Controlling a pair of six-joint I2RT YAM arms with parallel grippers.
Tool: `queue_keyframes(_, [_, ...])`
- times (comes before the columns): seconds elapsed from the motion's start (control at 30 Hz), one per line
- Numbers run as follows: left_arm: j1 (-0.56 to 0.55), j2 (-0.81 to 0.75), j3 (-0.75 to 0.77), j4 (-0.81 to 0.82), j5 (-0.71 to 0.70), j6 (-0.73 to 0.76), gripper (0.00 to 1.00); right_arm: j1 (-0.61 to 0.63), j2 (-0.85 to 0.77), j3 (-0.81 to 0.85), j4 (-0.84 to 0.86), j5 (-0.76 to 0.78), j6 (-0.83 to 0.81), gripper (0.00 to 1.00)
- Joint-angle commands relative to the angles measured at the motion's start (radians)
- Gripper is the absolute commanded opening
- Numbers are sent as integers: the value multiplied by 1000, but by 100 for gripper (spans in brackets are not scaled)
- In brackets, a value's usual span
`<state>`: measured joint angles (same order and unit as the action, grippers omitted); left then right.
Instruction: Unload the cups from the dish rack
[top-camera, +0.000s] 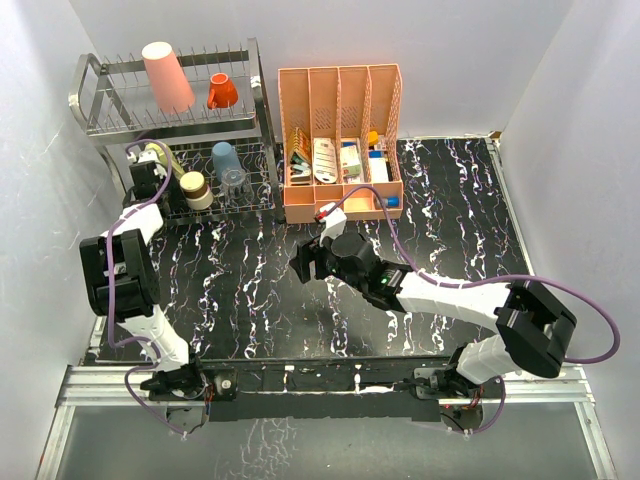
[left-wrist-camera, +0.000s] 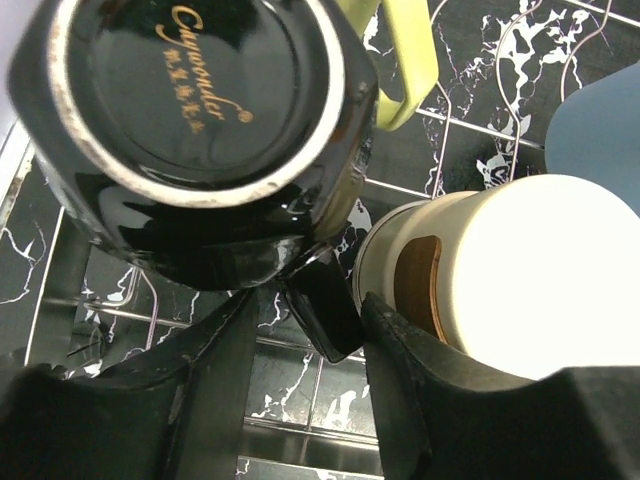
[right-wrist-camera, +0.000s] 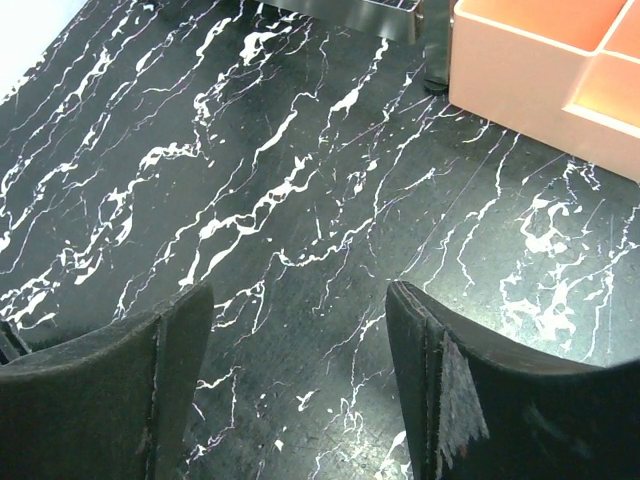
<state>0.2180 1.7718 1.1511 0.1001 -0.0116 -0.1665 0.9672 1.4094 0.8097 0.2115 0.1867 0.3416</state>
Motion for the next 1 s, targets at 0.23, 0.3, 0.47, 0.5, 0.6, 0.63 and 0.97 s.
queue_keyframes(0.23, [-5, -49, 8, 21, 10, -9, 18, 11, 2, 44, 41, -26, -3, 65])
queue_keyframes(0.3, [-5, -67, -5, 25, 1, 0, 15, 11, 0, 45, 39, -28, -4, 63])
queue_keyframes(0.47, [-4, -110, -33, 25, -19, 32, 11, 13, -1, 52, 27, -34, -4, 60])
queue_keyframes(0.5, [-5, -117, -38, 24, -21, 39, 10, 13, -2, 52, 26, -35, -4, 60])
queue_keyframes(0.6, [-5, -137, -54, 20, -25, 53, 4, 13, -4, 53, 24, -39, -2, 58])
queue_keyframes(0.63, [-4, -145, -60, 18, -26, 56, 2, 13, -4, 53, 23, -40, -1, 58])
queue_keyframes(0.97, [-5, -252, -66, 7, -13, 73, 0, 13, -12, 49, 16, -38, -5, 55])
